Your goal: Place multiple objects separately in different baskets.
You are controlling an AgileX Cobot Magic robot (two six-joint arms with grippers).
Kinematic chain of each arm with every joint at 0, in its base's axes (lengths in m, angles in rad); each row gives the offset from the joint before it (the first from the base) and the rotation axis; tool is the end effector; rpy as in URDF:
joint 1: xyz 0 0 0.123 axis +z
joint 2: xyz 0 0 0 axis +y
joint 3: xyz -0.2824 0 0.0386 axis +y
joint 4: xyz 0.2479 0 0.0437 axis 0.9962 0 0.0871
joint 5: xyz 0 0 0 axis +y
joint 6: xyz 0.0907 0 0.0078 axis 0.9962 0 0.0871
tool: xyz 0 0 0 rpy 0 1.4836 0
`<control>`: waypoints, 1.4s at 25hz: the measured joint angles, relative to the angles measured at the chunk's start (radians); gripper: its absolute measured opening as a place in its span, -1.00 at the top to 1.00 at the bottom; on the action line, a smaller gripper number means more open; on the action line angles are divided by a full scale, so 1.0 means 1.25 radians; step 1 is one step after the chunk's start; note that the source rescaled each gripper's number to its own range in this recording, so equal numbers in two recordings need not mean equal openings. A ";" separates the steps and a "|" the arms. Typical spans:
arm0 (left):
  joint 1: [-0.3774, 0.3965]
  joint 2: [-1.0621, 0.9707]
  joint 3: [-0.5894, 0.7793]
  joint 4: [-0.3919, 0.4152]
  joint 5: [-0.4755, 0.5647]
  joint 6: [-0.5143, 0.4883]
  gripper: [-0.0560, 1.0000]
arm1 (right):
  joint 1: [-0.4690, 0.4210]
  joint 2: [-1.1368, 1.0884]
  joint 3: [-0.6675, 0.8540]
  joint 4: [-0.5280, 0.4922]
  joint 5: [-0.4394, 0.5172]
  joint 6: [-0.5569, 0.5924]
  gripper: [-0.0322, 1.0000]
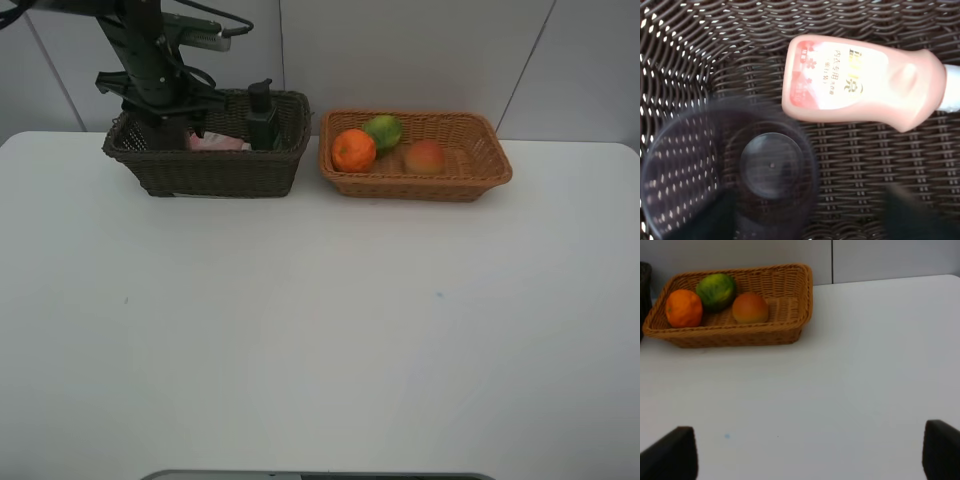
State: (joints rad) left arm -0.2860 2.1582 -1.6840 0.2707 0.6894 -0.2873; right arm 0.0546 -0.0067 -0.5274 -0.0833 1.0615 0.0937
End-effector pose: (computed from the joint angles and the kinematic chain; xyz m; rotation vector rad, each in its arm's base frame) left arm 0.4582 -0.1186 0.1841 0.2145 2.5981 0.0966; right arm -0.0090 -0.0071 0.2848 0.0448 2.0078 -0.0043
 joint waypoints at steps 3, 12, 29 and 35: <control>0.000 -0.010 0.000 -0.010 0.001 0.000 -0.96 | 0.000 0.000 0.000 0.000 0.000 0.000 -0.99; 0.000 -0.141 0.000 -0.033 0.075 -0.001 -1.00 | 0.000 0.000 0.000 0.000 0.000 0.000 -0.99; 0.000 -0.903 0.518 -0.079 0.092 0.086 -1.00 | 0.000 0.000 0.000 0.000 0.000 0.000 -0.99; 0.000 -1.161 0.666 -0.082 0.105 0.104 -1.00 | 0.000 0.000 0.000 0.000 0.000 0.000 -0.99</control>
State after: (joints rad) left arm -0.2860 0.7069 -0.8510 0.1680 0.8201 -0.1575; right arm 0.0546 -0.0067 -0.5274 -0.0833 1.0615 0.0937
